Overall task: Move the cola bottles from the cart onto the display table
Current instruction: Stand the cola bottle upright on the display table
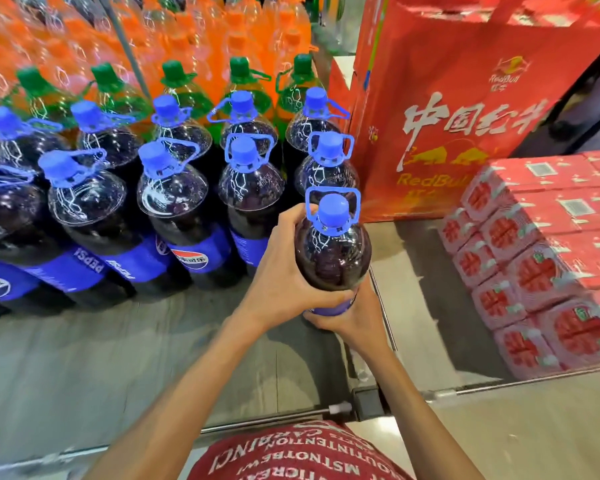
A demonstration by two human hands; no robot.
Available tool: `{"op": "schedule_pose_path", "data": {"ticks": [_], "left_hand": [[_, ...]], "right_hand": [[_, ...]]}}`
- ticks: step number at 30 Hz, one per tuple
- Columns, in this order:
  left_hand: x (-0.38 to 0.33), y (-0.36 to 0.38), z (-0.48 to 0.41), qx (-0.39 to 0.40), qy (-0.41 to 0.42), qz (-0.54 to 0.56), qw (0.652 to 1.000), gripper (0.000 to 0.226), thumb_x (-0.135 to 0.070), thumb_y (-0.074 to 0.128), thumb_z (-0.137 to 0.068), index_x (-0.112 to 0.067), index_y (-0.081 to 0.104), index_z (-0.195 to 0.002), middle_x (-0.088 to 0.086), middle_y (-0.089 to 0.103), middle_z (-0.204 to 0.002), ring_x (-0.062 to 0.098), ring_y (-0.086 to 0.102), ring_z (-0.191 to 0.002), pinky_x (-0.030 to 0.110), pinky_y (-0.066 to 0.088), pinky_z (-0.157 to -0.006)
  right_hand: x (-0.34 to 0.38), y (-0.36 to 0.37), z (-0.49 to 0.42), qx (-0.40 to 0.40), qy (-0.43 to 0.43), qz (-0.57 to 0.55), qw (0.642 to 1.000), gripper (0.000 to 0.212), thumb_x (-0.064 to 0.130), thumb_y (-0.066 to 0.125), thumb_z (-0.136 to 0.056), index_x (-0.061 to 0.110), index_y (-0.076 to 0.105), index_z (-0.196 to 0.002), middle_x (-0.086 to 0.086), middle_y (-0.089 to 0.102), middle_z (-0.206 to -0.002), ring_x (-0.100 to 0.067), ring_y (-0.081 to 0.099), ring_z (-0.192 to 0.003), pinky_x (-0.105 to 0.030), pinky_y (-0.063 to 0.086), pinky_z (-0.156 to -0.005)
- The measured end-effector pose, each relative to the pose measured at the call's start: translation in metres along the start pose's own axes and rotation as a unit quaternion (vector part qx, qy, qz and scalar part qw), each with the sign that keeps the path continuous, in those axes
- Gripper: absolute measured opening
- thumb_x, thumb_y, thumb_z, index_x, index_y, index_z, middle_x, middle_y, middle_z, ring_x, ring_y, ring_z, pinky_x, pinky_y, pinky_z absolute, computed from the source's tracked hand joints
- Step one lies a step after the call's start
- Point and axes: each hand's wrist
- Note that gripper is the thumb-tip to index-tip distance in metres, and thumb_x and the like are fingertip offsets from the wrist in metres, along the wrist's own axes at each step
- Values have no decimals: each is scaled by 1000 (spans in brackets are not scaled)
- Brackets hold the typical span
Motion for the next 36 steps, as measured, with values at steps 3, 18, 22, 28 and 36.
{"op": "schedule_pose_path", "data": {"ticks": [3, 18, 22, 28, 36], "left_hand": [[-1, 3, -1, -4, 2, -2, 1000, 116, -25, 99, -48, -48, 29, -138, -9, 49, -140, 20, 48, -134, 39, 43, -111], [4, 13, -7, 0, 46, -42, 998, 115, -21, 101, -46, -37, 33, -137, 3, 41, -137, 29, 48, -131, 49, 44, -107], [7, 12, -7, 4, 43, -43, 998, 115, -31, 99, -46, -30, 33, -140, 2, 42, -137, 29, 47, -130, 48, 44, -106], [9, 10, -8, 14, 64, -53, 996, 115, -37, 99, -47, -25, 33, -140, 5, 40, -139, 27, 45, -134, 48, 42, -109], [13, 3, -7, 48, 93, -63, 993, 120, -49, 95, -51, -23, 27, -146, -2, 34, -143, 20, 39, -139, 38, 36, -117]], "right_hand": [[-2, -2, -3, 8, -2, 10, 1000, 96, 30, 101, -52, 27, 50, -134, 15, 66, -124, -6, 63, -117, -42, 55, -95], [-15, -5, -6, 30, 8, -2, 1000, 94, 33, 102, -54, 16, 56, -134, 14, 66, -125, -1, 61, -119, -23, 52, -96], [-14, -4, -5, 31, 11, -11, 999, 98, 32, 101, -56, 16, 51, -139, 14, 64, -127, -4, 60, -121, -30, 53, -99], [-11, -3, 2, 19, 37, -20, 999, 94, 30, 101, -56, 16, 53, -135, 12, 66, -125, -7, 63, -118, -38, 54, -98], [-1, -1, 14, -4, 45, -21, 999, 95, 19, 100, -58, 18, 50, -139, 11, 64, -129, -7, 60, -122, -31, 52, -102]]}}
Point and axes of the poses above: each hand's wrist, its own z-axis away from the middle knuckle, its own y-axis out of the palm, x = y × z
